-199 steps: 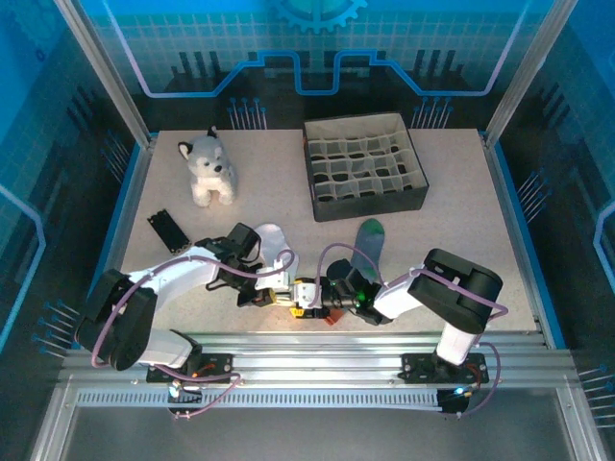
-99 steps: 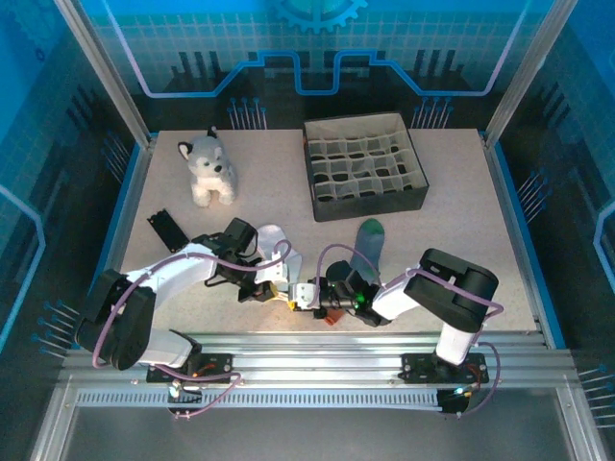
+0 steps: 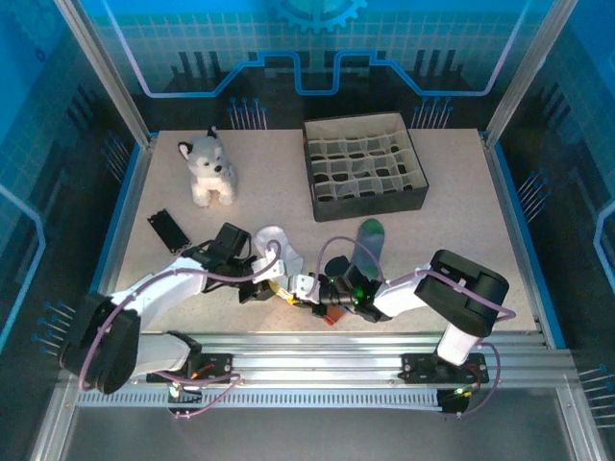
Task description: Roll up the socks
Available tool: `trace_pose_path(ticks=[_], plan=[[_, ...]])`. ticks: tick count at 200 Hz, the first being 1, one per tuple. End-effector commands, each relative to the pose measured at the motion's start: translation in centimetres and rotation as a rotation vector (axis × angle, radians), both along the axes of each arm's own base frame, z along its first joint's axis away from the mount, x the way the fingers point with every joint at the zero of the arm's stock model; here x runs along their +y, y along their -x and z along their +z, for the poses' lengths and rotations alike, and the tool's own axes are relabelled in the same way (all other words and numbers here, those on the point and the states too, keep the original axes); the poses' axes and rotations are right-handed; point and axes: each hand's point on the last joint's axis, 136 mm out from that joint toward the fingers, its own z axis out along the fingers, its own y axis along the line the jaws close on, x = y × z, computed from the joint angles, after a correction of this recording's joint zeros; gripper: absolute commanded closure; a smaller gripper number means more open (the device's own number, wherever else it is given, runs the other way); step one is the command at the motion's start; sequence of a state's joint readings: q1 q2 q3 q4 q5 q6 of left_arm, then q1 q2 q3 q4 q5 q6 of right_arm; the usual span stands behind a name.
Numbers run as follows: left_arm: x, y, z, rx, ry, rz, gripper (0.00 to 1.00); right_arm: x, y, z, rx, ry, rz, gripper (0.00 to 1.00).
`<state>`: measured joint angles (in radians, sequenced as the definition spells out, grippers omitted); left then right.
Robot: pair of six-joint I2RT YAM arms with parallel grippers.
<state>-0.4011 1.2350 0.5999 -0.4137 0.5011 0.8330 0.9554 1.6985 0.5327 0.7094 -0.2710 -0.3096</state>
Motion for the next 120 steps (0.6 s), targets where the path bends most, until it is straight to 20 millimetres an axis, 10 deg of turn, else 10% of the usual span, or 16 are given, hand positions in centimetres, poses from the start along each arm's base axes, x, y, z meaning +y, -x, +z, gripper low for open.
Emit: trace_pose_path(ticks=[1, 120], plan=[[0.1, -1.2, 1.4, -0.107, 0.038, 0.06, 0.77, -0.8, -0.4, -0.5, 0.302, 0.074, -0.083, 1.0], [-3.1, -4.1, 6.1, -0.225, 0.158, 0.461, 0.63, -4.6, -1.7, -1.9, 0.679, 0.167, -0.209, 1.0]])
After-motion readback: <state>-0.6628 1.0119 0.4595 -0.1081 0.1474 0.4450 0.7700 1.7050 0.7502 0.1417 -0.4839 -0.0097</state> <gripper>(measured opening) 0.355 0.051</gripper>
